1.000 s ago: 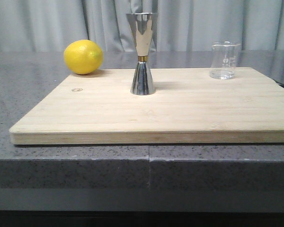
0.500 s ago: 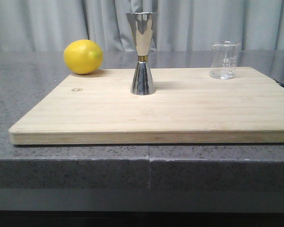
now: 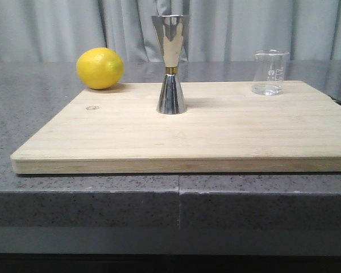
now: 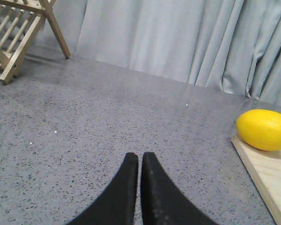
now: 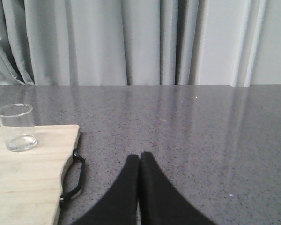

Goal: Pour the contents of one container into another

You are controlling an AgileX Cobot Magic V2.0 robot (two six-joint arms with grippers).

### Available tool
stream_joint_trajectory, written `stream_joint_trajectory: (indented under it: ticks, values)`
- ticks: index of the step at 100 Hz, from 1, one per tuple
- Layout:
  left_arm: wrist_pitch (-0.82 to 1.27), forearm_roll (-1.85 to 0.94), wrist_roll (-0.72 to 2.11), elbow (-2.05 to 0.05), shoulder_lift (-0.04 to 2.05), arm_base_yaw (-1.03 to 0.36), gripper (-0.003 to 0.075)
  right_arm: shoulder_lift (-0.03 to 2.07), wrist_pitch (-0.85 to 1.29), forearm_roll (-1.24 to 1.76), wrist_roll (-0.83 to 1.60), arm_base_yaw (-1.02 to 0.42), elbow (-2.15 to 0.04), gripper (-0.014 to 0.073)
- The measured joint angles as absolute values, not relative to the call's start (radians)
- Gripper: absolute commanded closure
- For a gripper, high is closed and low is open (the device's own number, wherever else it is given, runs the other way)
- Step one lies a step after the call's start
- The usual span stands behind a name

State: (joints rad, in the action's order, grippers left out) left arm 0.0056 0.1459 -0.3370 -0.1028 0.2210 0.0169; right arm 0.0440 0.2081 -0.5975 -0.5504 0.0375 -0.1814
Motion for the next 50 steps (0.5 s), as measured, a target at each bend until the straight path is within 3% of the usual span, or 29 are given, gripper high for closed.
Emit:
stream_joint_trajectory:
  ticks: [50]
  values:
    - [-0.009,0.164,-0.337,-0.103,0.221,0.015,0.0741,0.044,0.152,-0.639,-0.550,0.037,-0.181,0.0661]
